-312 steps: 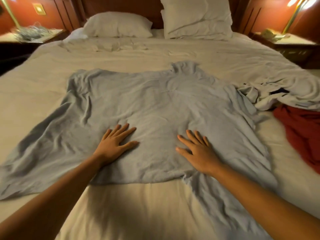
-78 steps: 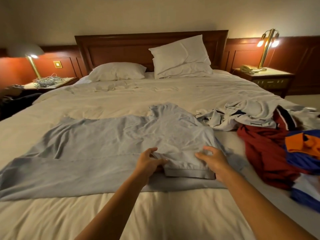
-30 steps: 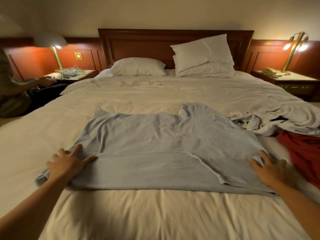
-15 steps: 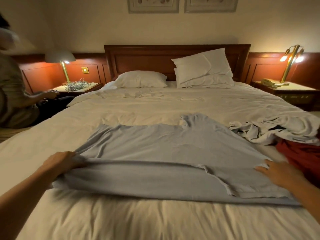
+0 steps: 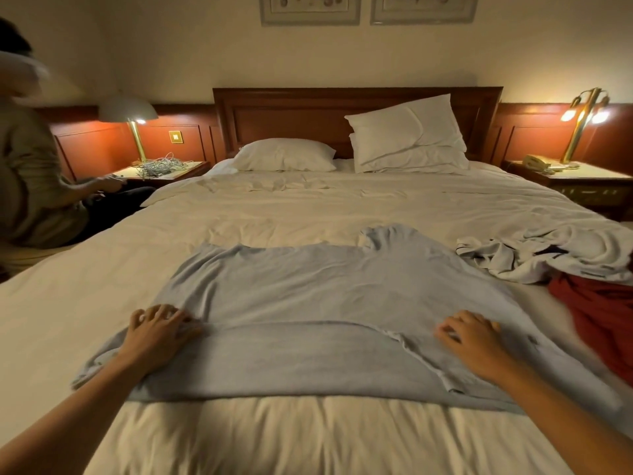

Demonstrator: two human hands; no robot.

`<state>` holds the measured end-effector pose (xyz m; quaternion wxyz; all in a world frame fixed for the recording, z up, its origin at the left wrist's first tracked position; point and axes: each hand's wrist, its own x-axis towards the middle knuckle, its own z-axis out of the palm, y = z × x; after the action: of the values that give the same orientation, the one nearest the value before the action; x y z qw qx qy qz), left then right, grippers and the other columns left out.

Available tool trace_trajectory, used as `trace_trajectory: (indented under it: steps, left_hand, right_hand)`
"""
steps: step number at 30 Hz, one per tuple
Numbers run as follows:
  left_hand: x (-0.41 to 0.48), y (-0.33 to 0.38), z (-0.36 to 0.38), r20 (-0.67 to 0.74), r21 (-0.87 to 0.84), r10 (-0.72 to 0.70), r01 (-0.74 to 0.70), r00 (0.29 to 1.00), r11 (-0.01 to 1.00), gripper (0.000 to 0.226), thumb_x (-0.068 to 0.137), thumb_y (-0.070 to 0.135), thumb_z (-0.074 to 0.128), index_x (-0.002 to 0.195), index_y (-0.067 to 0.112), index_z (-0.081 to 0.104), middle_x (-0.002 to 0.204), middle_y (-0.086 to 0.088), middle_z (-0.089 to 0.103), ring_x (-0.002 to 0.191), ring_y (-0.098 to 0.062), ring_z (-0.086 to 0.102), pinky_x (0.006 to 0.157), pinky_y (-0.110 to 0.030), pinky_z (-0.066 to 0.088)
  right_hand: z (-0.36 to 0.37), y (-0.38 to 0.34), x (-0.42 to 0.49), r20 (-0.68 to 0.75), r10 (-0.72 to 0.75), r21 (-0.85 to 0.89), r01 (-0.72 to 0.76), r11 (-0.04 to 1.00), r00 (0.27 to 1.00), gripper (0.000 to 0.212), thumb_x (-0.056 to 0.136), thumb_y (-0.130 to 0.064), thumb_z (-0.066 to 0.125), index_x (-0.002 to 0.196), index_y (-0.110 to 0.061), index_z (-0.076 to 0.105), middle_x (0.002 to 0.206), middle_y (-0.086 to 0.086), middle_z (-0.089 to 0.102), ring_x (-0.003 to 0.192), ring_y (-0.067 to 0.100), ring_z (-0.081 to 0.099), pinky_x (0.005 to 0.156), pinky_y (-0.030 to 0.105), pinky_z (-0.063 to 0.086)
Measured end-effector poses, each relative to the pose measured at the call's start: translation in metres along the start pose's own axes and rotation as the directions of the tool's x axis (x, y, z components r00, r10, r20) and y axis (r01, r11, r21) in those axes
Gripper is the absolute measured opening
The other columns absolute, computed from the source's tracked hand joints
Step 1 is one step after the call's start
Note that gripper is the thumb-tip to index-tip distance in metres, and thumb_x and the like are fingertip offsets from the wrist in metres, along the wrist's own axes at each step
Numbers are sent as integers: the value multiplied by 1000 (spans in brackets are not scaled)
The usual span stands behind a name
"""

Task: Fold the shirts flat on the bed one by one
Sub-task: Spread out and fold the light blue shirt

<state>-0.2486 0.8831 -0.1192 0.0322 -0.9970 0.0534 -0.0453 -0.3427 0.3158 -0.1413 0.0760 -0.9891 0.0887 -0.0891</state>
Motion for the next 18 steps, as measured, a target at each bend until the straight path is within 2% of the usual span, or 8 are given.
trace_trajectory:
  steps: [2, 5, 7, 9, 12, 14, 16, 18]
  left_hand:
    - [3, -5, 2, -63, 7, 42, -41, 997, 999, 57, 89, 70, 24, 111, 31, 59, 122, -1, 57, 117, -24, 51, 102, -40, 31]
    - [9, -17, 9, -142, 22, 68, -65, 987, 998, 36, 96, 56, 45, 105, 25, 61, 113, -4, 59, 107, -28, 55, 96, -41, 37]
    - [13, -16, 14, -161, 0, 62, -62, 985, 998, 28, 97, 46, 54, 113, 24, 62, 120, -6, 59, 113, -31, 54, 100, -43, 35]
    - [19, 0, 14, -161, -52, 88, -97, 983, 994, 32, 98, 42, 51, 124, 25, 62, 131, -5, 57, 124, -30, 51, 109, -44, 30]
    - [28, 49, 12, -97, -157, 164, -178, 982, 972, 43, 102, 50, 37, 138, 32, 53, 146, 3, 48, 140, -20, 38, 119, -43, 17]
    - [34, 89, 17, -13, -274, 189, -185, 982, 944, 49, 102, 57, 34, 146, 36, 43, 156, 7, 38, 147, -17, 27, 122, -44, 9]
    - [41, 119, 29, 103, -329, 159, -118, 982, 937, 61, 99, 65, 29, 155, 39, 27, 165, 7, 19, 153, -21, 12, 124, -44, 4]
    - [54, 133, 40, 150, -297, 138, -89, 979, 951, 69, 95, 71, 21, 157, 43, 11, 167, 8, 4, 154, -23, 0, 124, -45, 0]
  right_hand:
    - [13, -13, 0, 17, -25, 61, 24, 998, 1000, 26, 96, -51, 53, 82, -30, 54, 101, -6, 52, 102, 22, 54, 80, 34, 31]
    - [24, -16, 0, 18, 6, -17, -6, 1000, 1000, 28, 99, -53, 46, 83, -30, 47, 108, -3, 47, 106, 23, 48, 83, 35, 32]
    - [23, -19, 3, 36, 22, -40, -21, 999, 999, 20, 100, -47, 45, 91, -30, 50, 112, -2, 46, 110, 24, 47, 86, 36, 35]
    - [22, -30, 10, 17, -5, 6, 5, 1000, 1000, 9, 98, -32, 50, 104, -30, 57, 120, -1, 50, 113, 25, 50, 90, 37, 37]
    - [23, -59, 24, 14, -93, 183, 89, 979, 996, 32, 101, -25, 50, 131, -21, 59, 142, 3, 50, 131, 24, 46, 109, 33, 31]
    - [28, -79, 33, 194, -141, 160, 110, 981, 971, 46, 106, -36, 39, 150, -24, 40, 160, 3, 29, 148, 23, 26, 120, 36, 18]
    - [41, -92, 45, 356, -113, -11, 124, 992, 928, 53, 107, -45, 25, 158, -34, 15, 167, -2, 2, 153, 28, 4, 121, 45, 8]
    - [50, -96, 61, 403, -50, -48, 76, 996, 914, 58, 105, -51, 19, 158, -37, -1, 166, -5, -14, 153, 30, -9, 120, 50, 1]
